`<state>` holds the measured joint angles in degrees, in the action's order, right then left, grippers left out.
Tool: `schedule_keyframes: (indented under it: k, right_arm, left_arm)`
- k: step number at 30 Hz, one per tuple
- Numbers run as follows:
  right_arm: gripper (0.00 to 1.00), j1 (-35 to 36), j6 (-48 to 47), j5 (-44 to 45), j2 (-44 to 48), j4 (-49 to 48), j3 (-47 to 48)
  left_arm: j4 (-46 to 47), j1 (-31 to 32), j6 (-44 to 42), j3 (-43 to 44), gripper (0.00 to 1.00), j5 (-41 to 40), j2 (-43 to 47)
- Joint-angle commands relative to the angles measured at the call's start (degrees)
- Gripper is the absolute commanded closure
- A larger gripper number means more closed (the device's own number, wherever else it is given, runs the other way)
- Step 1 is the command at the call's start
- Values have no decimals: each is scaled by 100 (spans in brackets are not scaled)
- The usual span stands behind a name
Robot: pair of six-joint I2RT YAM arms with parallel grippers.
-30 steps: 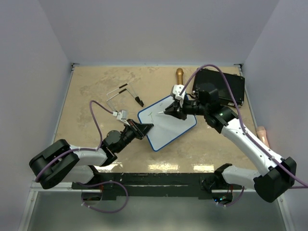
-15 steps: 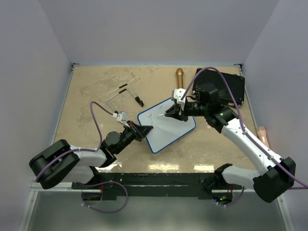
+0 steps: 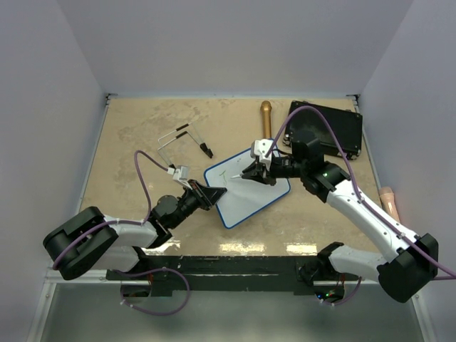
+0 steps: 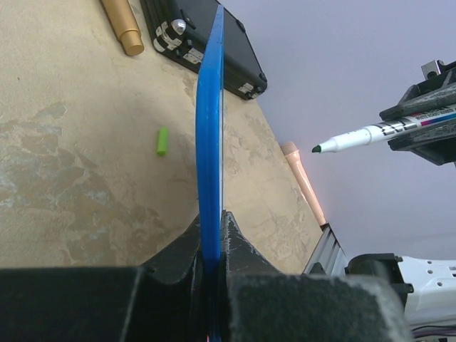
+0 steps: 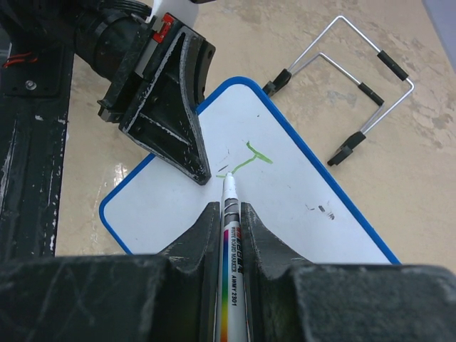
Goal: Write a sentence on the whiteboard
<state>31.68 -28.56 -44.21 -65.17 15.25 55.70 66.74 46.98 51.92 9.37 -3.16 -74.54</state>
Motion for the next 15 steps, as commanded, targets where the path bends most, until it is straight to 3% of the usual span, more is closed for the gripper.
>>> schedule_keyframes:
  k: [1,15]
  right_arm:
    - [100,119,17,166,39,-250,46]
    - [100,444,-62,650,-66,-57,248]
  left_arm:
    - [3223,30,55,100,100,26,238]
    - [3249,39,81,144,100,-1,247]
